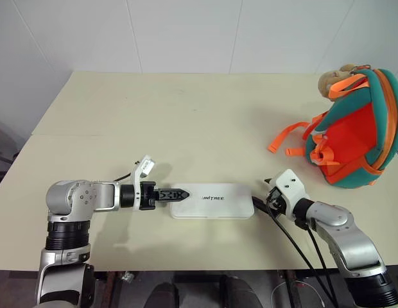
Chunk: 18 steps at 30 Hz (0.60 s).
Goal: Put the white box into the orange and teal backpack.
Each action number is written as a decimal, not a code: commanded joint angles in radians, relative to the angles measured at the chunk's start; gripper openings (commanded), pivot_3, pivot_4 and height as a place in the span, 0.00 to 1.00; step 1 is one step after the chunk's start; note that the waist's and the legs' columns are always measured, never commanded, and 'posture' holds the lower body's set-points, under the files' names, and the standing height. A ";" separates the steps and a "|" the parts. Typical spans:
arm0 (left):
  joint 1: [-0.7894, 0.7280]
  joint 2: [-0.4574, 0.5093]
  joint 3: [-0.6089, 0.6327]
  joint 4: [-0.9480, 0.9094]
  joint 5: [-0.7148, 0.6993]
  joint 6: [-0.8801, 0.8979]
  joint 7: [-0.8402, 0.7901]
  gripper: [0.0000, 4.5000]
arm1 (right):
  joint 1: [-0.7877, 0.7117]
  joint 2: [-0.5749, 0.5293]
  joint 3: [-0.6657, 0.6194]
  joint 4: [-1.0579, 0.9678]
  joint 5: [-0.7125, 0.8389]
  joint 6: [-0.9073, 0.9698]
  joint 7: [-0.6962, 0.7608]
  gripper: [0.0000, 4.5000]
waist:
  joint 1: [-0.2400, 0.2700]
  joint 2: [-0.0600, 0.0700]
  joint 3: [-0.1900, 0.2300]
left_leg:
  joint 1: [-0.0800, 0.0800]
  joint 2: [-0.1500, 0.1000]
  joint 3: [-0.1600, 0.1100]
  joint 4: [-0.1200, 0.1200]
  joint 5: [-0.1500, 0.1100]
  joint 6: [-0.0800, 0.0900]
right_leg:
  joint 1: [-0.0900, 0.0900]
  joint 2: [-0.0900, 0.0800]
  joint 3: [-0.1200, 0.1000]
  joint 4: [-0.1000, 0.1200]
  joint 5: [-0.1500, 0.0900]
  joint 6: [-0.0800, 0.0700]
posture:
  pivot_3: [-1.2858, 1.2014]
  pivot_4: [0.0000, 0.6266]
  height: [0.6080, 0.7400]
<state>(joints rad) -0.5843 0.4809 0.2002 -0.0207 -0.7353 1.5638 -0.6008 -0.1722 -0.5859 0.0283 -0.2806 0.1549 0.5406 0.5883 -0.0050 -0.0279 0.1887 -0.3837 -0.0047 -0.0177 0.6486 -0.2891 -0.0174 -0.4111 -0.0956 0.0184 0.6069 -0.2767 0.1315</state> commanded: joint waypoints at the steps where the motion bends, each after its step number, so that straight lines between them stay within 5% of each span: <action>1: -0.033 -0.040 0.041 0.004 -0.029 0.040 0.018 0.99 | 0.009 0.014 0.024 -0.032 0.008 -0.021 0.017 1.00 | 0.001 0.000 0.000 | 0.000 0.000 0.000 0.000 0.000 0.000 | 0.000 0.000 0.000 0.000 0.000 0.000 | 0.52 0.24 1.00; 7: 0.015 -0.107 0.066 -0.008 -0.047 0.021 0.017 0.99 | 0.005 0.019 0.027 -0.032 0.006 -0.017 0.016 1.00 | 0.002 0.000 0.000 | 0.000 0.000 0.000 0.001 0.000 0.000 | 0.000 0.000 0.000 0.000 0.000 0.000 | 0.52 0.24 1.00; 18: 0.040 -0.124 0.061 -0.051 -0.080 0.021 -0.019 0.37 | 0.001 0.015 0.020 -0.030 0.000 -0.015 0.030 1.00 | 0.006 0.000 0.000 | 0.000 -0.001 0.000 0.001 0.000 -0.001 | 0.000 -0.001 0.000 0.000 0.000 0.000 | 0.52 0.24 1.00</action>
<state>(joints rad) -0.5425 0.3923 0.3103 -0.0305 -0.7626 1.5804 -0.5913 -0.1682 -0.5841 0.0108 -0.2746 0.1341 0.5431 0.5883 0.0005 -0.0282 0.1885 -0.3837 -0.0054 -0.0176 0.6493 -0.2886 -0.0188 -0.4102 -0.0967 0.0180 0.6066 -0.2767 0.1315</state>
